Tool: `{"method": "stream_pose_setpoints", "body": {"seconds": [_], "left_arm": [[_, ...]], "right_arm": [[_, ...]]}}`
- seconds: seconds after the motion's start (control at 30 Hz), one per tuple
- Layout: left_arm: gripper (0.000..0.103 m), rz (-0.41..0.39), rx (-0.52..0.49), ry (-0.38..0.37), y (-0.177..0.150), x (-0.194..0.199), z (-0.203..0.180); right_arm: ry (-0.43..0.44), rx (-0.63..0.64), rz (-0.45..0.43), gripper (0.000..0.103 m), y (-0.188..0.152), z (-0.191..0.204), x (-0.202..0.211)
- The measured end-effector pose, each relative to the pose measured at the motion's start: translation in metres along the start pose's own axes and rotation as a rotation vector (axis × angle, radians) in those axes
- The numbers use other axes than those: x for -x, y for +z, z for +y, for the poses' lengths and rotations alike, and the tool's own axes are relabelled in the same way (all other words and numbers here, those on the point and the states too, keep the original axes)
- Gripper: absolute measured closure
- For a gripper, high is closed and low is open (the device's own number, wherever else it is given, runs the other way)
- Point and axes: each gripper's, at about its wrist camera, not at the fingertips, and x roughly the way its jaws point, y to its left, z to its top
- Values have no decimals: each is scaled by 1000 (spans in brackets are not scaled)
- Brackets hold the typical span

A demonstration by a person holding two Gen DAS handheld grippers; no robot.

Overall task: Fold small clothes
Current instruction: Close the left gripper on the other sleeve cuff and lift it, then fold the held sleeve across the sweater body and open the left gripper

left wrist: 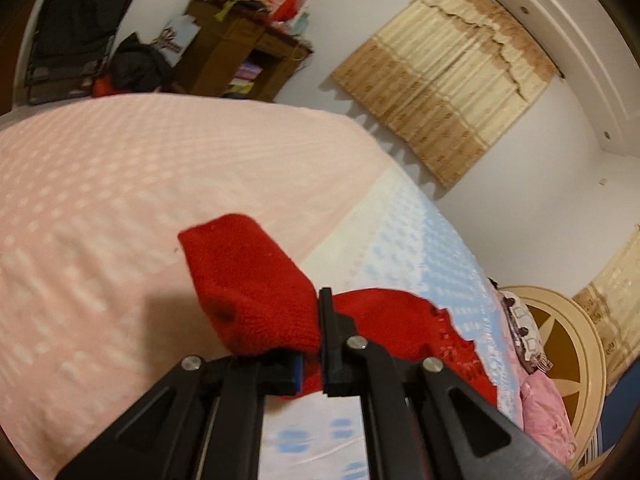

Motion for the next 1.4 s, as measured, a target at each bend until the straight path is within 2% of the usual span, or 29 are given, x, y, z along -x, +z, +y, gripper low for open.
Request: {"method": "stream_pose_setpoints", "body": {"seconds": [0.27,0.37,0.53,0.67,0.9,1.0,1.1,1.17,1.27,1.33,1.4], "left_arm": [[98,-12,-161,-101,1,-18,-79],[98,-9,-216,-126,-4,-23,-115],[98,10,-302,-219,-21,-29,-172],[98,33,-388,-282,-43,-34,-213],[98,131,-483,-334,-93,-62,-260],[98,201,-527,-333,-123,-81,-275],[97,239,-610,-281,-152,-102,-284],[91,264,-688,-194,-171,-114,-286],[68,258,-797,-119,-188,-115,-284],[48,217,-834,-105,-189,-106,-282],[36,178,-850,-109,-186,-92,-278]], "right_arm": [[-37,-108,-20,30,4,-42,6],[-57,-137,-30,30,5,-57,9],[-82,-215,-34,30,3,-86,11],[-106,-284,-37,30,0,-110,13],[-157,-424,-35,30,-9,-155,14],[-161,-511,-20,30,-18,-174,11],[-154,-558,-4,29,-24,-183,7],[-153,-562,1,29,-26,-185,5],[-144,-555,9,29,-29,-183,0],[-134,-551,23,29,-30,-182,-5],[-124,-541,41,29,-32,-178,-11]]}}
